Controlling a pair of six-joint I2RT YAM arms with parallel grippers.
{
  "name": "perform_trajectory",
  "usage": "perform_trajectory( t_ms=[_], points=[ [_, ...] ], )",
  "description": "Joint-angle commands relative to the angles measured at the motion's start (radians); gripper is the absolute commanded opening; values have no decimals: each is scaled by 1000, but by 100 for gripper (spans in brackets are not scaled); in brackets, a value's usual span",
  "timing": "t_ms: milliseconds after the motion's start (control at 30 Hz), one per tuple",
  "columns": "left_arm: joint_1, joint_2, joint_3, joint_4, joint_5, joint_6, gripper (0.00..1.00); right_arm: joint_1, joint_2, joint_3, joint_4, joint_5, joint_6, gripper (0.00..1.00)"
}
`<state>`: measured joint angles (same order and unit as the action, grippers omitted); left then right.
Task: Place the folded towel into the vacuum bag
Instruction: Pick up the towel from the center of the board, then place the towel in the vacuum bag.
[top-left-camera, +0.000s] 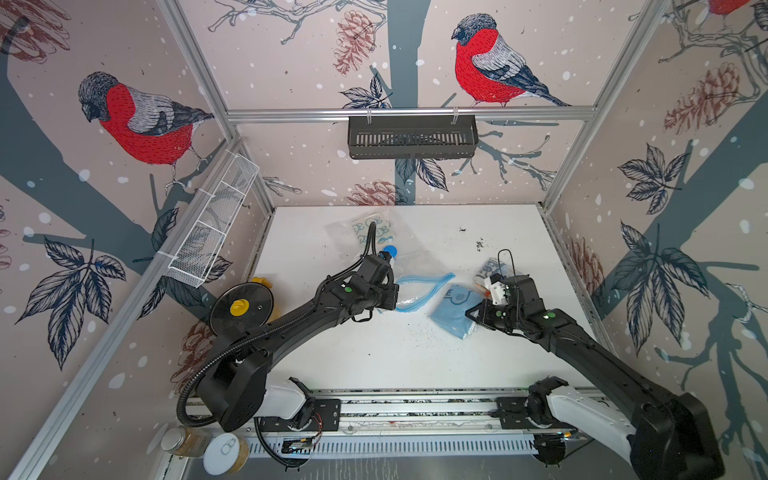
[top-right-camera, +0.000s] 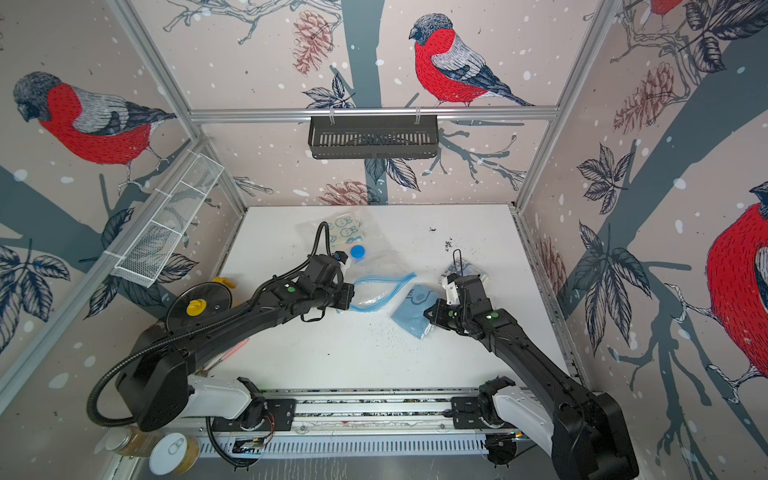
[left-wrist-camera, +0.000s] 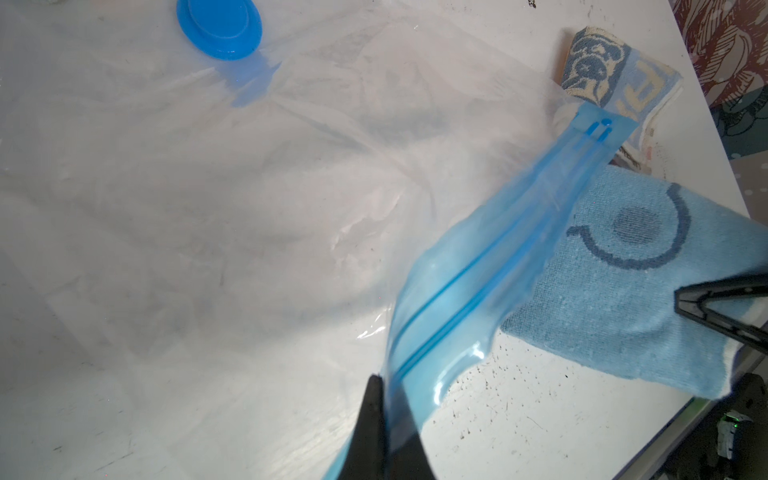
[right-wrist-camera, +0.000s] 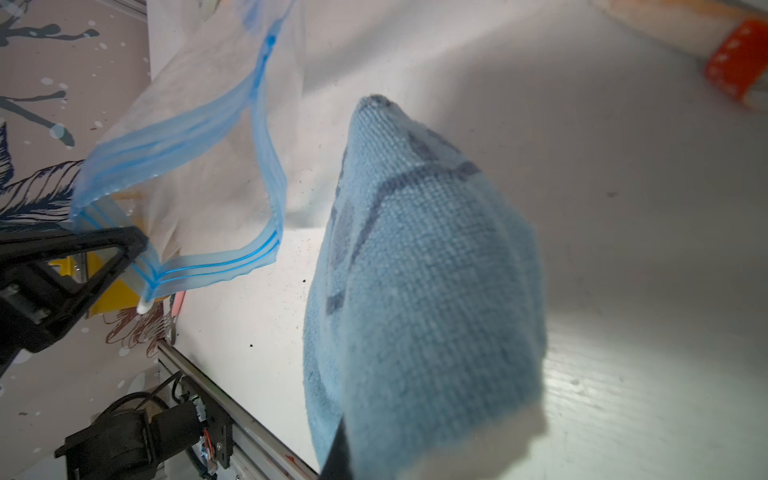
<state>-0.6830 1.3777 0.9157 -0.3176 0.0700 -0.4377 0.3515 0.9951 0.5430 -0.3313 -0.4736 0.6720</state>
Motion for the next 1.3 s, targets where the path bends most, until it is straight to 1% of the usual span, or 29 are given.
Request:
perform_trajectory(
  t_ms=[0,167,300,433,567,800,967,1100,1267],
  points=[
    [-1,-2,10,42,-12,-14,0,1,-22,22,-66,-60,-54,0],
    [-1,26,31,46,-6,-17,0,20,-76,31,-116,-132,-93,0],
    [-3,38,32,49,-5,-18,0,79,-93,29,-78,-156,-81,0],
    [-9,46,34,43,-9,-19,0,133,-63,41,-3,-156,-41,0],
    [-34,52,47,29,-33,-11,0,153,5,56,85,-167,-8,0],
    [-60,41,48,19,-56,-12,0,147,139,100,180,-186,9,0],
    [-78,37,40,18,-67,-11,0,108,228,112,252,-210,38,1],
    [-87,37,35,18,-65,-13,0,82,287,115,320,-226,76,0],
    [-99,38,25,32,-63,-31,0,62,319,126,354,-228,105,0]
  ],
)
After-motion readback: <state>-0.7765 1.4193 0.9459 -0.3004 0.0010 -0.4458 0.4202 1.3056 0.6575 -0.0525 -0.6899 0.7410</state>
